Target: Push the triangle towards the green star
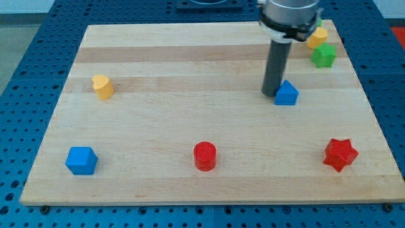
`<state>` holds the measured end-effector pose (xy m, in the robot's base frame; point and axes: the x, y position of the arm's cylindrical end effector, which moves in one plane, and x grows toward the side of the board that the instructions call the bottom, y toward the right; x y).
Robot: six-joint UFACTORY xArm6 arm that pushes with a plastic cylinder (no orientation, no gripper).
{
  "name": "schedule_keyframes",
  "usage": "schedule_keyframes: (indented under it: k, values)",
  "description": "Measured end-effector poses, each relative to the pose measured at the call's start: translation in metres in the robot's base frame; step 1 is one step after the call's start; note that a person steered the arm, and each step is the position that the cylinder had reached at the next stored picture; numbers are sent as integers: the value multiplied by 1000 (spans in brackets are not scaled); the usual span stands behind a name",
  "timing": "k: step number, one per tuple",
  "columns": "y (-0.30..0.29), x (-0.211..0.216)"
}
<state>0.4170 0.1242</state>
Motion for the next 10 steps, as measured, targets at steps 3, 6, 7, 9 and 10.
schedule_keyframes:
  k: [3,6,7,9,10]
  values:
    - [6,66]
    - [33,43]
    - [48,30]
    - [28,26]
    - [18,26]
